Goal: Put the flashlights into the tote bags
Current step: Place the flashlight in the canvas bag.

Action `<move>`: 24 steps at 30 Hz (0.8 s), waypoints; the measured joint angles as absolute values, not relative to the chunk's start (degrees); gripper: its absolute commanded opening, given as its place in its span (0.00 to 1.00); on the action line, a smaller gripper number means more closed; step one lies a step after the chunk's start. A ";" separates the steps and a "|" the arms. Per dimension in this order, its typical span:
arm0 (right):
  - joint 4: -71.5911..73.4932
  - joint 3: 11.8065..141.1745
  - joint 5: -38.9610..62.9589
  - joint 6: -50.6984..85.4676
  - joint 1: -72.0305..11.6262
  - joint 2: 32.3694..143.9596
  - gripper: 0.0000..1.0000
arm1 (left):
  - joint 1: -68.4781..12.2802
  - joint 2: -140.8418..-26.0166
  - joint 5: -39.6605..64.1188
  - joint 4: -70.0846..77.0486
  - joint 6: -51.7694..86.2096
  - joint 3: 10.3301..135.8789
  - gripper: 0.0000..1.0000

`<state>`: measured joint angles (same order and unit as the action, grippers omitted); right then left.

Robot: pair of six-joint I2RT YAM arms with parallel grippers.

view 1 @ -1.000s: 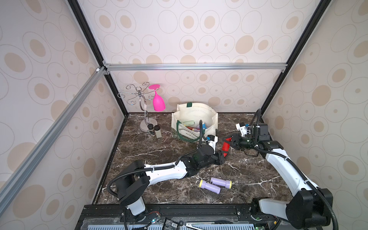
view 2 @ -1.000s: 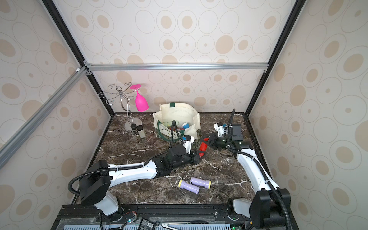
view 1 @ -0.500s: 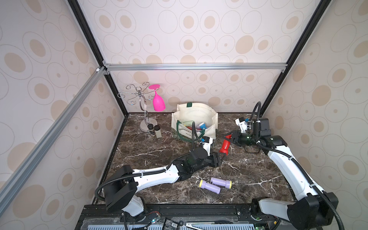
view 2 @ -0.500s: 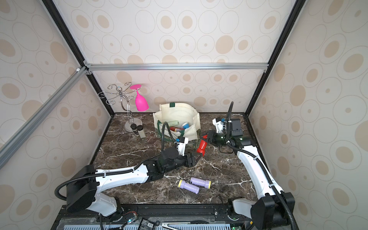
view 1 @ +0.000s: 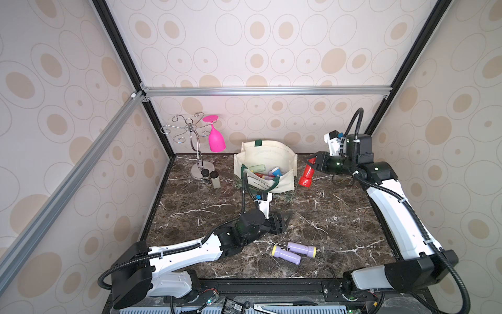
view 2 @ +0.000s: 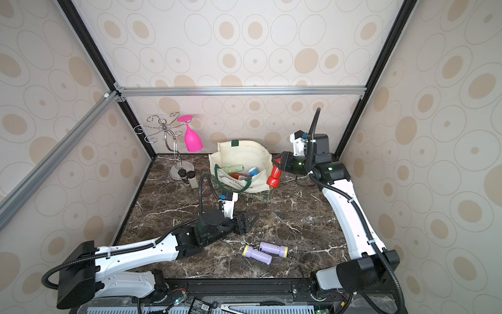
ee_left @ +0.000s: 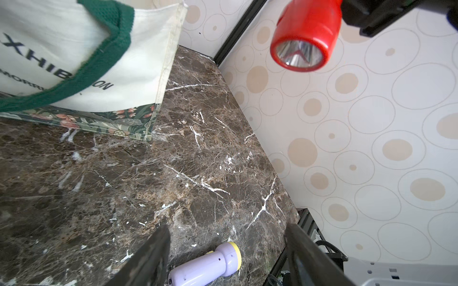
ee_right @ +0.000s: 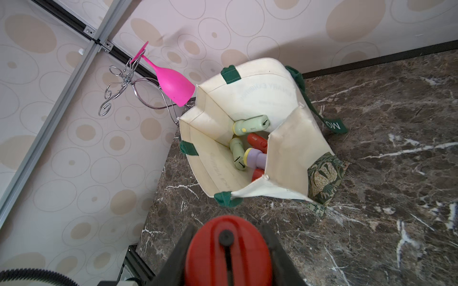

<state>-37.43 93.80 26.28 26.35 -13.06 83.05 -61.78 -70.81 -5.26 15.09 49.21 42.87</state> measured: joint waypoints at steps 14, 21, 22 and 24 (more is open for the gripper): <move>-37.26 113.21 19.25 28.14 -16.88 100.90 0.00 | -59.61 -70.37 -6.26 5.39 49.25 42.81 0.78; -38.83 126.58 14.31 26.02 -19.44 112.38 0.00 | -57.78 -70.37 -5.13 3.42 49.65 42.89 0.78; -39.29 128.68 13.76 25.56 -19.94 114.06 0.00 | -57.54 -70.37 -4.91 3.07 49.65 43.03 0.78; -40.16 132.42 12.78 24.71 -20.82 117.16 0.00 | -57.08 -70.39 -4.69 2.15 49.63 43.55 0.78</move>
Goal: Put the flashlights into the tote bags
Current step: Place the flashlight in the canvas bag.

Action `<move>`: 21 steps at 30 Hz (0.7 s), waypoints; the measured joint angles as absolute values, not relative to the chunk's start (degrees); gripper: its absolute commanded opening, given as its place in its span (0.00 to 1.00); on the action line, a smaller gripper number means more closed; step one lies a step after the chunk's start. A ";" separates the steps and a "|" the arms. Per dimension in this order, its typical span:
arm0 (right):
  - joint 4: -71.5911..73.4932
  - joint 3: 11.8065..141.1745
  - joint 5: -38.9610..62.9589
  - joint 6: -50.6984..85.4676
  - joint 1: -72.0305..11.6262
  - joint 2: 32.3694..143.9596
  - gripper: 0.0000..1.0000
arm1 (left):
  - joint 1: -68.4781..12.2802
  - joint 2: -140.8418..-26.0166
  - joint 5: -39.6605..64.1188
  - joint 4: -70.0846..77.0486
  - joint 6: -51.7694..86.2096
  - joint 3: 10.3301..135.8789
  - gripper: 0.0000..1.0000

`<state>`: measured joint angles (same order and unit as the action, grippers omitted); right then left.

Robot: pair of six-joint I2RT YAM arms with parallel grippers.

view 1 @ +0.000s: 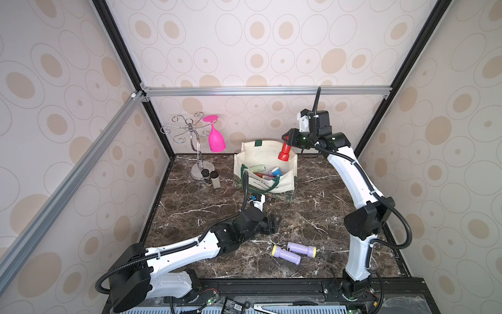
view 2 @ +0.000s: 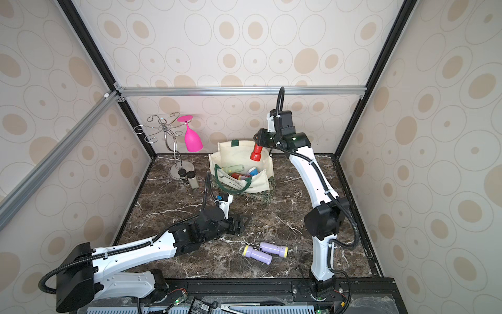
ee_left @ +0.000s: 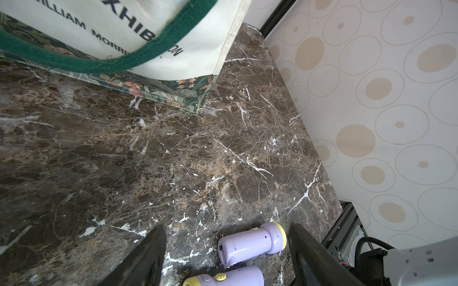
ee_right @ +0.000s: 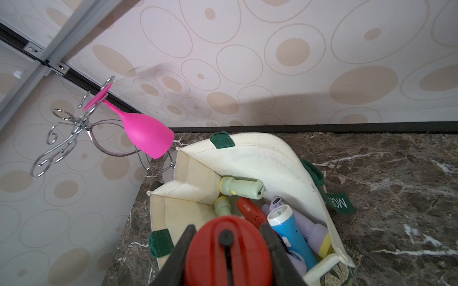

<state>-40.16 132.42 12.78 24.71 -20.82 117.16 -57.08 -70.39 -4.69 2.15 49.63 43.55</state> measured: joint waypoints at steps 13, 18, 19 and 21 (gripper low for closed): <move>-45.36 138.87 6.85 17.69 -26.70 127.68 0.00 | -52.73 -70.00 -2.59 0.78 49.67 43.97 0.78; -46.44 138.87 5.04 15.42 -27.33 129.34 0.00 | -52.49 -69.95 -1.89 0.73 49.67 43.94 0.78; -46.74 138.89 4.58 14.96 -27.38 129.64 0.00 | -52.45 -69.95 -1.80 0.73 49.69 43.94 0.78; -47.22 138.98 4.03 14.17 -27.42 130.06 0.00 | -52.40 -69.91 -1.72 0.69 49.67 43.94 0.78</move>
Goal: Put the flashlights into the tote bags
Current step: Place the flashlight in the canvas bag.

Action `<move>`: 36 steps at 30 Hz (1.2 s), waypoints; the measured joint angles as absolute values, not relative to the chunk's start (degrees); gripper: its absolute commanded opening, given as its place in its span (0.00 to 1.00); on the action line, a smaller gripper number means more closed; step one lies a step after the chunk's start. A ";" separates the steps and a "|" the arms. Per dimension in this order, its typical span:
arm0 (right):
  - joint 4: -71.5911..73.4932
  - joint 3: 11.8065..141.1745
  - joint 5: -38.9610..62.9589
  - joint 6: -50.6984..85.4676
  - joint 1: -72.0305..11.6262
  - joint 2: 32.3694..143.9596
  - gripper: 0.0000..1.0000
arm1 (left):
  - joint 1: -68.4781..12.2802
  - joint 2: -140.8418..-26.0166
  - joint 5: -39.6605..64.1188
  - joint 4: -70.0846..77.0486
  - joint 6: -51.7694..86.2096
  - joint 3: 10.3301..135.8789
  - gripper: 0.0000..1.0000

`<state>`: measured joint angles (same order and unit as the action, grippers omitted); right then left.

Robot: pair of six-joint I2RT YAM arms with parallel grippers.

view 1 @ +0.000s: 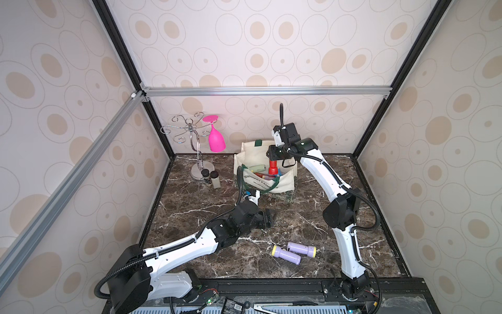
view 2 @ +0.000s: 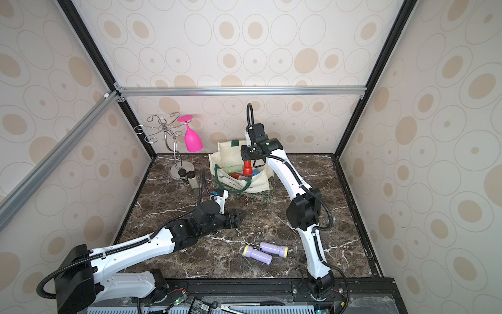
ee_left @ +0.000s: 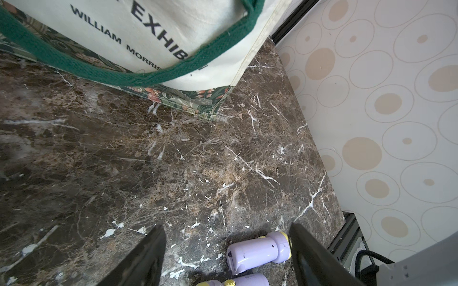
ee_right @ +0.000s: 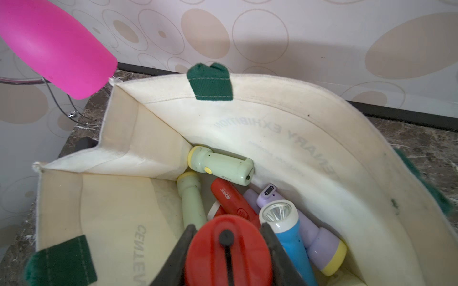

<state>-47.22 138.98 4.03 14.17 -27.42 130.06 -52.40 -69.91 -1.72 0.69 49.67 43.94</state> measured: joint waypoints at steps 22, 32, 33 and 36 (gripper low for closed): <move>-50.24 144.46 2.74 8.93 -28.53 132.22 0.72 | -52.38 -67.90 -2.04 0.38 50.74 42.11 0.78; -53.12 144.33 4.47 8.36 -28.56 125.29 0.76 | -52.38 -68.97 -0.86 0.10 49.39 42.63 0.78; -53.19 142.91 5.04 8.51 -28.56 123.15 0.76 | -52.38 -69.49 -0.16 -0.21 48.71 43.09 0.78; -52.73 136.25 8.03 9.34 -28.49 115.48 0.77 | -52.40 -70.98 1.98 -1.52 46.59 44.64 0.78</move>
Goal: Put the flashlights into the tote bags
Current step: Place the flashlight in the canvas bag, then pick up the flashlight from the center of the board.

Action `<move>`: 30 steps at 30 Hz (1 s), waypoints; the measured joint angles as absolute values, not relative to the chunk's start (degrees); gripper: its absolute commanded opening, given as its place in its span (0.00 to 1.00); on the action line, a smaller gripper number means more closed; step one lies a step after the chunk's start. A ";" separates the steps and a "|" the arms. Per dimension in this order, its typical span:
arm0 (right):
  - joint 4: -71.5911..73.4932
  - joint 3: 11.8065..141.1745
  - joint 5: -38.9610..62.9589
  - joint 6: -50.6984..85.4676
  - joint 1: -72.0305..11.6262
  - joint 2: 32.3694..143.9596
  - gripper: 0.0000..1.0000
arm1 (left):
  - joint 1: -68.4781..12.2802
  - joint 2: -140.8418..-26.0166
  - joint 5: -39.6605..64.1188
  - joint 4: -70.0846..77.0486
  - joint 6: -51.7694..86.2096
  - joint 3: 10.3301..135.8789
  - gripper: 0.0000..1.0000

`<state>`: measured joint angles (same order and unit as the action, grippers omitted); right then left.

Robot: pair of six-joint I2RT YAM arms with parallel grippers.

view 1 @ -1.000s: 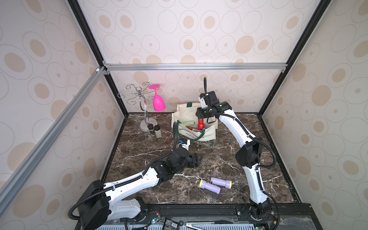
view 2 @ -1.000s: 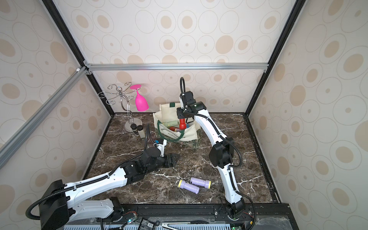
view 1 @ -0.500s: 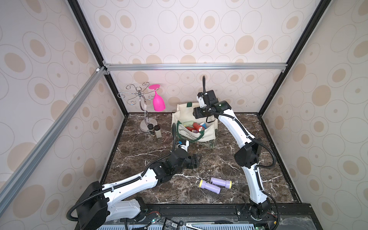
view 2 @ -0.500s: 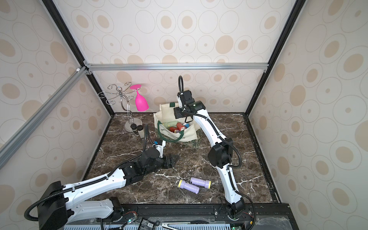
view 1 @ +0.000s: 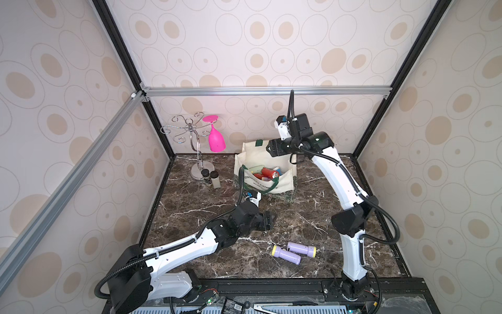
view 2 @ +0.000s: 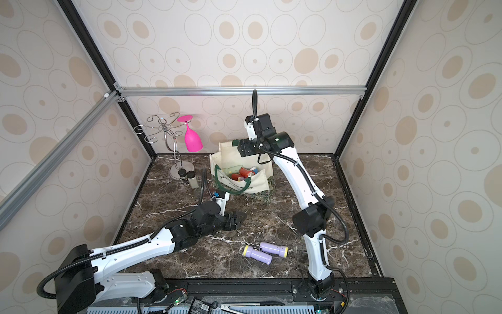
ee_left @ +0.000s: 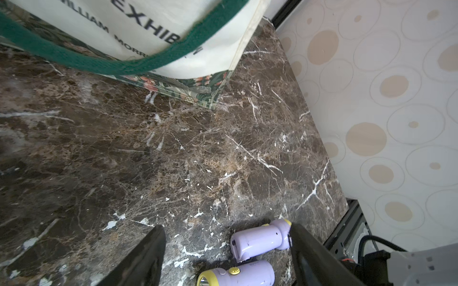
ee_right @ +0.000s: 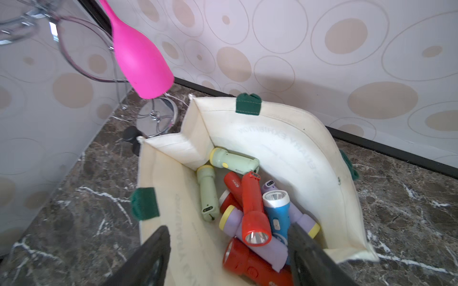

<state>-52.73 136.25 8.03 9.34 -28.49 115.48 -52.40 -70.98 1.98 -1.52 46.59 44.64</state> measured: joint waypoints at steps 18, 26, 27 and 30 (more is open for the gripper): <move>-47.07 87.96 20.99 17.43 -21.41 79.99 0.83 | -66.28 -81.62 6.48 -5.26 39.20 48.18 0.78; -45.36 71.61 27.94 21.80 -12.03 66.19 0.83 | -70.28 -90.24 5.30 -12.34 31.94 59.59 0.77; -45.43 69.30 28.27 22.52 -10.44 64.47 0.83 | -70.67 -91.33 4.93 -13.28 30.83 61.36 0.77; -45.30 64.25 29.19 24.05 -8.62 61.10 0.83 | -71.79 -94.56 3.99 -15.64 27.59 66.28 0.77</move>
<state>-45.30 64.25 29.19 24.05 -8.62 61.10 -71.79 -94.56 3.99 -15.64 27.59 66.28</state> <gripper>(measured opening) 0.832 0.769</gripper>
